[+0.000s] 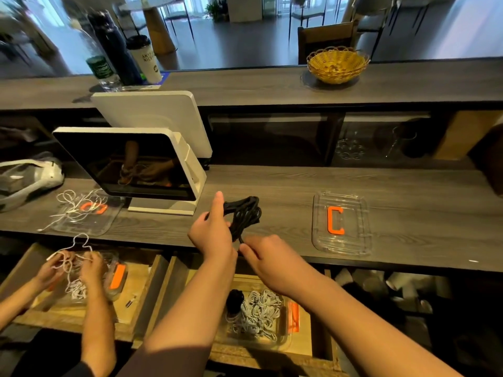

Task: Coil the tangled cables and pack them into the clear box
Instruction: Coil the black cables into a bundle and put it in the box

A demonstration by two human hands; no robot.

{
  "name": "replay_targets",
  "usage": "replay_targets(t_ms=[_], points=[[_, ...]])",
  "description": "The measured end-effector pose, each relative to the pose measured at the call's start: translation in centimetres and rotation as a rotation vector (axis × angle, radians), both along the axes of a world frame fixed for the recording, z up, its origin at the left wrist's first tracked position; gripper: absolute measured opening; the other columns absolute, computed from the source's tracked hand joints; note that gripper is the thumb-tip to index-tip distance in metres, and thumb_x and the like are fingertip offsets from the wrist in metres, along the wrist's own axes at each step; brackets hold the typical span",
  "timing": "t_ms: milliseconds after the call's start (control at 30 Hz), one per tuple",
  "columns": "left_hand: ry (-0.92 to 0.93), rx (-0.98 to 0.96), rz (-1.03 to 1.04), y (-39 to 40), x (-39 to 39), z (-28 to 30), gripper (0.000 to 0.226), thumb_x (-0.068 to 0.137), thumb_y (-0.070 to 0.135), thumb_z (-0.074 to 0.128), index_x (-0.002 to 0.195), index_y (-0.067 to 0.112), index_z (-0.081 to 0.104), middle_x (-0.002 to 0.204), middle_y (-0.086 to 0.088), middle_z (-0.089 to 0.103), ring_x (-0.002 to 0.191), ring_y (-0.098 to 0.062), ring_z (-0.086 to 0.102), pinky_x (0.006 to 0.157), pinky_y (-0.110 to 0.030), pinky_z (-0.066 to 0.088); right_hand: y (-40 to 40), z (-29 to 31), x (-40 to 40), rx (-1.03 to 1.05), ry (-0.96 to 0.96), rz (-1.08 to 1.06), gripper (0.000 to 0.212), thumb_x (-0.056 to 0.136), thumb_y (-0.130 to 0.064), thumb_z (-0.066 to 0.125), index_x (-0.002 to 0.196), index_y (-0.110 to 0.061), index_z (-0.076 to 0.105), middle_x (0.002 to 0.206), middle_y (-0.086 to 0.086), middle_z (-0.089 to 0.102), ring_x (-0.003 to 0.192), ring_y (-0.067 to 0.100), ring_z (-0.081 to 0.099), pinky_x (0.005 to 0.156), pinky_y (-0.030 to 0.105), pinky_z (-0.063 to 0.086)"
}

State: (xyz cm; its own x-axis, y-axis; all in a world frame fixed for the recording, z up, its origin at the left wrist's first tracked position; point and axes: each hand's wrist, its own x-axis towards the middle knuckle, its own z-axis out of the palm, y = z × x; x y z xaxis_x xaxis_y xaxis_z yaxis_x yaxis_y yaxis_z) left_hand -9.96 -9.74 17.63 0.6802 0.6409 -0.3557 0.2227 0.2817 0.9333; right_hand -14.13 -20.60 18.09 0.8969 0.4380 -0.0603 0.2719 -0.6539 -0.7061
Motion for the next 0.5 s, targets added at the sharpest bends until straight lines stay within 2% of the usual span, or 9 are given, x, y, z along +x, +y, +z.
replay_targets(t_ms=[67,133,233,333,433,500], points=[[-0.057,0.222,-0.021,0.3,-0.1,-0.1,0.054,0.085,0.049,0.074,0.068,-0.001,0.059,0.058,-0.008,0.055,0.052,-0.010,0.053,0.053,-0.028,0.046,0.0,0.5,-0.1,-0.056,-0.022,0.024,0.028,0.103,-0.031,0.044,0.089,-0.014,0.060,0.081,0.007,0.063,0.074,0.025,0.059,0.066,0.039,0.048],[-0.124,0.354,-0.042,0.8,0.2,-0.3,0.061,0.084,0.048,0.074,0.067,-0.007,0.055,0.056,-0.013,0.051,0.051,-0.017,0.048,0.051,-0.032,0.043,-0.4,1.2,-0.2,-0.078,-0.019,0.041,0.027,0.102,-0.031,0.045,0.092,-0.013,0.062,0.082,0.008,0.065,0.075,0.025,0.060,0.066,0.038,0.048],[-0.175,0.600,-0.146,1.5,0.6,-0.7,0.055,0.086,0.042,0.075,0.059,0.000,0.054,0.049,-0.002,0.048,0.045,-0.010,0.042,0.046,-0.025,0.037,-1.3,3.1,0.0,-0.082,-0.049,0.035,0.025,0.102,-0.031,0.045,0.101,-0.016,0.064,0.086,0.004,0.067,0.077,0.020,0.061,0.070,0.039,0.051],[-0.137,0.803,-0.408,1.5,0.7,-0.6,0.047,0.087,0.043,0.073,0.057,0.011,0.056,0.048,0.004,0.050,0.042,-0.005,0.044,0.042,-0.017,0.033,-2.5,4.4,1.0,-0.174,-0.152,0.032,0.024,0.104,-0.032,0.043,0.112,-0.017,0.059,0.097,0.000,0.066,0.085,0.017,0.061,0.078,0.037,0.052],[-0.034,0.774,-0.721,1.0,0.9,0.5,0.051,0.088,0.048,0.069,0.050,0.019,0.051,0.041,0.010,0.042,0.038,-0.005,0.037,0.040,-0.018,0.028,-4.0,4.7,2.2,-0.119,-0.246,0.011,0.019,0.101,-0.034,0.050,0.110,-0.021,0.061,0.092,-0.011,0.059,0.081,0.007,0.052,0.073,0.028,0.046],[0.033,0.683,-0.892,0.8,0.7,1.1,0.054,0.093,0.053,0.059,0.053,0.017,0.054,0.043,0.008,0.044,0.037,-0.004,0.041,0.041,-0.019,0.030,-5.2,4.2,3.0,-0.034,-0.247,0.012,0.022,0.095,-0.040,0.058,0.107,-0.023,0.066,0.091,-0.015,0.062,0.080,0.005,0.057,0.071,0.027,0.049]])
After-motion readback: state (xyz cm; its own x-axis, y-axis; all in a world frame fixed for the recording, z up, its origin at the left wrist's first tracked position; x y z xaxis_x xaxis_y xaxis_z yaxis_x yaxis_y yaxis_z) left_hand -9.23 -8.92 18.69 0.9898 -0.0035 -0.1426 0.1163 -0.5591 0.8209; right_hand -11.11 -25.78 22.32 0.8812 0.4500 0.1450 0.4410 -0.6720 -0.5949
